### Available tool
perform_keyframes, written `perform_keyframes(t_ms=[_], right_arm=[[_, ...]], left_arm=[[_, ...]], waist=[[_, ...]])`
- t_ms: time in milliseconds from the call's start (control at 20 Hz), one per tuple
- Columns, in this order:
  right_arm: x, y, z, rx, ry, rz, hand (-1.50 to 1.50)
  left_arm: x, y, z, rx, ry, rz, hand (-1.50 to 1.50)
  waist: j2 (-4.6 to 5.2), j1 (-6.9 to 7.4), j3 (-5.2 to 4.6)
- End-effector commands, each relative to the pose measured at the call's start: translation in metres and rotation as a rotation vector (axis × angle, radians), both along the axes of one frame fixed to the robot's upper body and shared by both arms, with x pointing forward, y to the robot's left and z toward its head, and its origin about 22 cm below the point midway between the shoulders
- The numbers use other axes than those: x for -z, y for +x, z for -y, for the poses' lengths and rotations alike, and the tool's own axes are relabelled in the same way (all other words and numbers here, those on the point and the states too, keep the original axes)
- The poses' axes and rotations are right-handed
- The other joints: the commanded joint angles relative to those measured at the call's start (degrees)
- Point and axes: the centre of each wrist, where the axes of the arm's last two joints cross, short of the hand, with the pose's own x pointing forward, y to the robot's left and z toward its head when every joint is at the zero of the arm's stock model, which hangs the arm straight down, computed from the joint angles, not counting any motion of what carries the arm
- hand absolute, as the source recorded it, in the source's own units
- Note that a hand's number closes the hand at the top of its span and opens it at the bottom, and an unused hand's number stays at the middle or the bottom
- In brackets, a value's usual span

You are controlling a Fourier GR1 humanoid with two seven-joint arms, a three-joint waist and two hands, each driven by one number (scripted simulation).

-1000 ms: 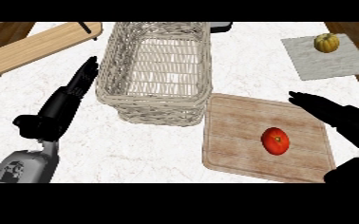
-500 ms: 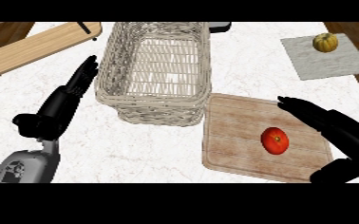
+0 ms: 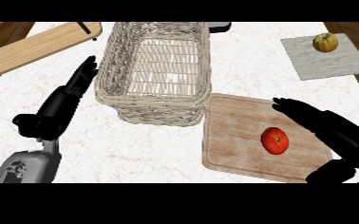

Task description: Pick the tomato from the cutting board and place it in the basket

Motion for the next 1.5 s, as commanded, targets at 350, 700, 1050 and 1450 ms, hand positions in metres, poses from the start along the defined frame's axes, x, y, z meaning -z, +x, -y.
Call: perform_keyframes(t_ms=[350, 700, 1050, 1450], right_arm=[[0.024, 0.015, -0.031, -0.002, -0.087, 0.000, -1.50], [0.049, 0.010, -0.030, 0.043, -0.113, 0.010, -1.50], [0.062, 0.022, -0.036, 0.037, -0.177, -0.030, -1.50], [0.086, 0.012, -0.026, -0.016, -0.201, -0.103, -1.50]], left_arm=[[-0.013, -0.012, 0.016, 0.000, -0.012, 0.005, 0.00], [0.006, -0.006, -0.016, -0.006, 0.023, -0.020, 0.00], [0.005, 0.011, 0.003, 0.007, -0.009, 0.009, 0.00], [-0.010, 0.018, -0.008, -0.015, -0.002, -0.004, 0.00]], waist=[[0.00, 0.26, 0.01], [0.04, 0.10, 0.00], [0.07, 0.01, -0.01], [0.06, -0.04, 0.00]])
